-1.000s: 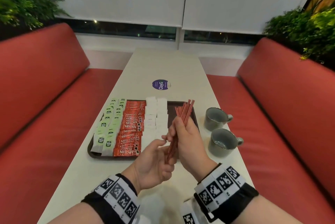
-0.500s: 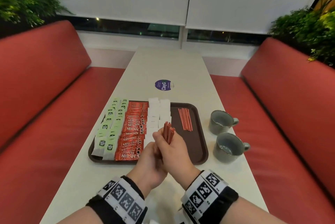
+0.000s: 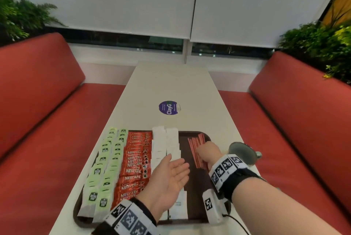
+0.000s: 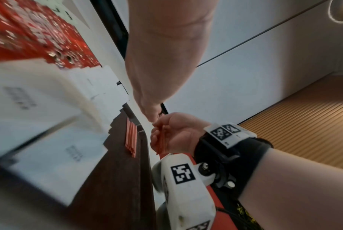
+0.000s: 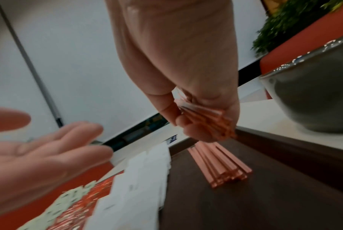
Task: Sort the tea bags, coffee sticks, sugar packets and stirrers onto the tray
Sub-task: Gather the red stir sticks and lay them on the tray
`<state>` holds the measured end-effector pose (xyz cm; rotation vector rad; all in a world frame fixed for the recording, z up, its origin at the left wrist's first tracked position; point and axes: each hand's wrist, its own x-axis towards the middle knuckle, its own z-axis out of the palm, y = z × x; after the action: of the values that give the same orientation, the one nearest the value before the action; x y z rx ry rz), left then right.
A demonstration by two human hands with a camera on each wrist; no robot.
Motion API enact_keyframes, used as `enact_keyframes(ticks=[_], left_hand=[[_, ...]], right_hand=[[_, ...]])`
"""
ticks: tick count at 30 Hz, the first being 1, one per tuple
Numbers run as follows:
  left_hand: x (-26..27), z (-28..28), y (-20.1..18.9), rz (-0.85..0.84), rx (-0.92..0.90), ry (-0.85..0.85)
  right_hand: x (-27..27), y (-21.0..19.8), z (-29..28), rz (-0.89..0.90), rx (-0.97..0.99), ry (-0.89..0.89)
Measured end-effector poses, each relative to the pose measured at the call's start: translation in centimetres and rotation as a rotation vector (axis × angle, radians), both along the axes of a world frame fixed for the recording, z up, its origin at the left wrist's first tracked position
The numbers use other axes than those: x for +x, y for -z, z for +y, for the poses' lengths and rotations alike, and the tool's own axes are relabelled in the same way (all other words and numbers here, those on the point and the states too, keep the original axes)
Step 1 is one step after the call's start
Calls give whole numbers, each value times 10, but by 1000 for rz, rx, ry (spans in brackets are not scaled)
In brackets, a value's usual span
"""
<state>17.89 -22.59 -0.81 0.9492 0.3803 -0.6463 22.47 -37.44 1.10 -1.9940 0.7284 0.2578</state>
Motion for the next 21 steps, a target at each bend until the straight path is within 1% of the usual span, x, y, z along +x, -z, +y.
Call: enact_keyframes(ticks=[2,3,4,7,8,9,13,14,16,18,21], left_hand=[[21,-17,-1,-6,27,-12],[31,-27,-1,-3,45,-17],[39,-36,-2,3,69,-17],[59,-60,-2,-12,124,-11],[64,-66,-1,-17,125,1],[68,-72,1,-11,133,12],[81,-92,16,56,170,17],[83,-95,21,63,177,9],[86,-97,26,76,190,10],[88,-97,20,79,203,10],[88,-97,21,88,188,3]], right_hand=[[12,-1,-4,55,-122,-21],[19,0,-8,81,-137,5],[27,4,-11,96,-178,-11],[41,9,-17,81,-251,12],[43,10,-16,60,-231,29],[44,14,-16,47,-254,8],[48,24,-11,115,-233,-46],[49,25,-10,114,-207,-26],[55,26,-10,118,-242,-37],[58,23,-11,115,-294,-97],[58,19,-12,113,-329,-161]])
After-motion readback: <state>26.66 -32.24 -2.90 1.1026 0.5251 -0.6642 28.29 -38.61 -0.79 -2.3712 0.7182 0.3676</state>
